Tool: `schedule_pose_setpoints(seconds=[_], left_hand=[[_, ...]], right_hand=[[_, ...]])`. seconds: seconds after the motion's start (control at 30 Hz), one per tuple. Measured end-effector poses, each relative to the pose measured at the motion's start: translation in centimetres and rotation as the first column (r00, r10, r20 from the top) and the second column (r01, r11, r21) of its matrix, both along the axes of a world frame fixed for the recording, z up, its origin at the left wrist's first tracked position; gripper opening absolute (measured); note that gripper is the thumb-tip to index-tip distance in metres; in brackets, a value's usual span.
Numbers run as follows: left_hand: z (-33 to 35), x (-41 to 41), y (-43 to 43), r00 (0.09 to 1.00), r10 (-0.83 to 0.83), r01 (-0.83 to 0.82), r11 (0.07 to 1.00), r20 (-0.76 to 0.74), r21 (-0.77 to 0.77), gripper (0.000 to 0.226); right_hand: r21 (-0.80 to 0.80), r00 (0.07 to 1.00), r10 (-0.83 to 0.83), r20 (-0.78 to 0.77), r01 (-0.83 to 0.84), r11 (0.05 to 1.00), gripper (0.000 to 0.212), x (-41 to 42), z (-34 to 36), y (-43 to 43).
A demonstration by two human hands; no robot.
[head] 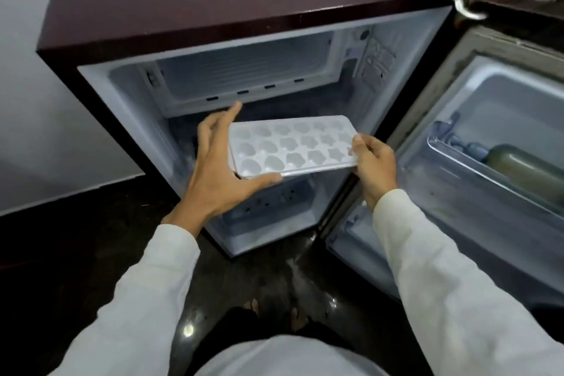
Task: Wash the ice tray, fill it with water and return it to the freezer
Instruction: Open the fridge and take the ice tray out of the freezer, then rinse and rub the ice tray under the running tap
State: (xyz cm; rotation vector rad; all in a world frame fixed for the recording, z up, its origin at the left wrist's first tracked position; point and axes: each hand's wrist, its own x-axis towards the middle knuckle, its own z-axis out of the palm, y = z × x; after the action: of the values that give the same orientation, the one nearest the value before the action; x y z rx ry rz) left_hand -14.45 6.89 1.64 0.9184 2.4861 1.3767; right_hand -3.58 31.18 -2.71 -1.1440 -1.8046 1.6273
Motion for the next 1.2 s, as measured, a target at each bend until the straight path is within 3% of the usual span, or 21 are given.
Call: schedule_pose_setpoints(seconds=[0.1, 0.2, 0.3, 0.47, 0.67, 0.93, 1.2], left_hand=[[-0.3, 3.4, 0.9, 0.911, 0.156, -0.275, 0.919, 0.382, 0.282, 0.092], [-2.0, 5.6, 1.5, 0.660, 0.185, -0.502, 0.830, 0.729, 0.243, 0.049], [-2.9, 6.8, 1.6, 0.457, 0.073, -0.484, 0.857, 0.887, 0.178, 0.032], [-2.4, 8.8, 1.8, 0.434, -0.064, -0.135, 0.982, 0.898, 0.136, 0.025], [-2.1, 12.5, 4.8, 0.439, -0.206, 0.227, 0.967, 0.874, 0.114, 0.024], [-1.1, 22.9, 11.0, 0.307, -0.389, 0.640, 0.760, 0.869, 0.114, 0.032], [-0.9, 37.9, 16.7, 0.189, -0.486, 0.800, 0.580, 0.853, 0.154, 0.038]], right_hand=[[-0.062, 0.991, -0.115, -0.075, 0.110, 0.992, 0.025, 4.0, 0.4, -1.1], [-0.093, 0.972, -0.220, -0.086, 0.212, 0.973, 0.021, 7.8, 0.4, -2.7], [-0.122, 0.923, -0.381, -0.059, 0.372, 0.920, 0.020, 11.7, 0.2, -4.7], [-0.201, 0.789, -0.614, 0.014, 0.604, 0.771, 0.015, 18.2, -1.0, -8.5], [-0.186, 0.565, -0.821, 0.087, 0.819, 0.543, 0.021, 25.4, -1.4, -13.3], [-0.153, 0.237, -0.965, 0.115, 0.964, 0.218, 0.019, 36.5, -1.6, -16.1], [-0.122, 0.029, -0.990, 0.136, 0.992, 0.013, 0.026, 49.9, -2.7, -17.1]])
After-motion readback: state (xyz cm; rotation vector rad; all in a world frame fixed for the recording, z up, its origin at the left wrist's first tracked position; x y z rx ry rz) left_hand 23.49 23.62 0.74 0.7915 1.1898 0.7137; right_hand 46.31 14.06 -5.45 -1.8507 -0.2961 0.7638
